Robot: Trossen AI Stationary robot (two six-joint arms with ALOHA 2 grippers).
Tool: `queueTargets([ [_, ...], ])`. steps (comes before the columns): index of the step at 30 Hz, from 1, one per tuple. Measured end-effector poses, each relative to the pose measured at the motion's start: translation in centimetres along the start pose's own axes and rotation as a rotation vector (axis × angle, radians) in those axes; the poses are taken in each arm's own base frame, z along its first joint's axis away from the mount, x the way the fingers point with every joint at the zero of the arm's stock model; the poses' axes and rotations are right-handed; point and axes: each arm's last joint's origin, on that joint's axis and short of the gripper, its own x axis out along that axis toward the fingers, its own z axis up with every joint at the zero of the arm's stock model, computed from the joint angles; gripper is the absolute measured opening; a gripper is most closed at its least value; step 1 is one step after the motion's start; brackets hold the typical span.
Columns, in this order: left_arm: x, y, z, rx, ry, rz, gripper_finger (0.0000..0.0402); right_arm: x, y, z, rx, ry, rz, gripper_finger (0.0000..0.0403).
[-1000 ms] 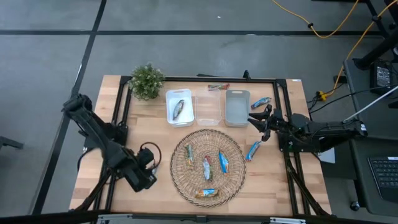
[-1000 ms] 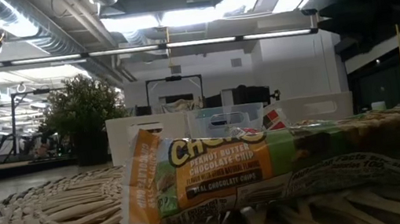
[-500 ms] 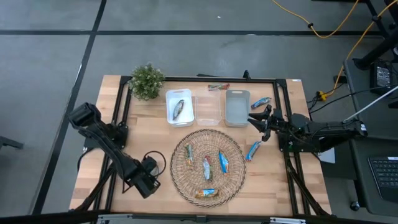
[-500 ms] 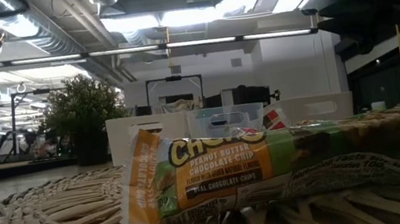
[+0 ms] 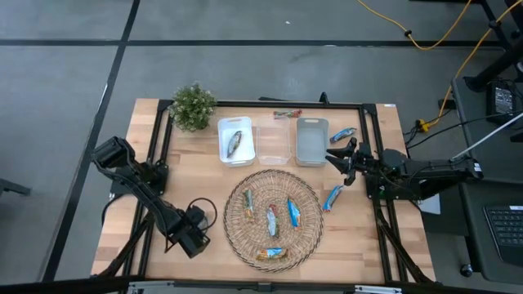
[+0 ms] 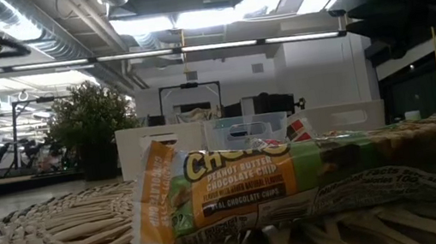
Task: Pick and place Granola Bars by type
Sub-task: Put the bottom left blue granola bar into the transparent bin
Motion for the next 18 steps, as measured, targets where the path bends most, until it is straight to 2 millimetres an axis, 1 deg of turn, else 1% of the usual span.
queueTargets([
  [5,-0.1,0.0,0.0,-0.047,0.017,0.006,0.0078,0.0,0.0,0.0,0.000,0.001,0.001,0.0142],
  [7,-0.5,-0.2,0.1,-0.065,0.021,-0.014,0.0043,0.0,0.0,0.0,0.000,0.001,0.001,0.0142],
  [9,-1.5,-0.6,0.4,-0.068,0.008,-0.057,0.0019,0.0,0.0,0.0,-0.001,0.001,0.001,0.0142],
  [11,-2.7,-0.9,0.7,-0.068,-0.024,-0.109,0.0016,0.0,0.0,0.0,-0.001,0.001,0.001,0.0142],
  [13,-4.1,-1.0,1.3,-0.071,-0.066,-0.158,0.0022,0.0,0.0,0.0,-0.001,0.002,0.001,0.0142],
  [15,-6.1,-1.0,1.9,-0.075,-0.120,-0.220,0.0031,0.0,0.0,0.0,-0.001,0.003,0.000,0.0142],
  [18,-9.7,-0.7,3.1,-0.070,-0.246,-0.316,0.0033,0.0,0.0,0.0,-0.001,0.003,0.000,0.0142],
])
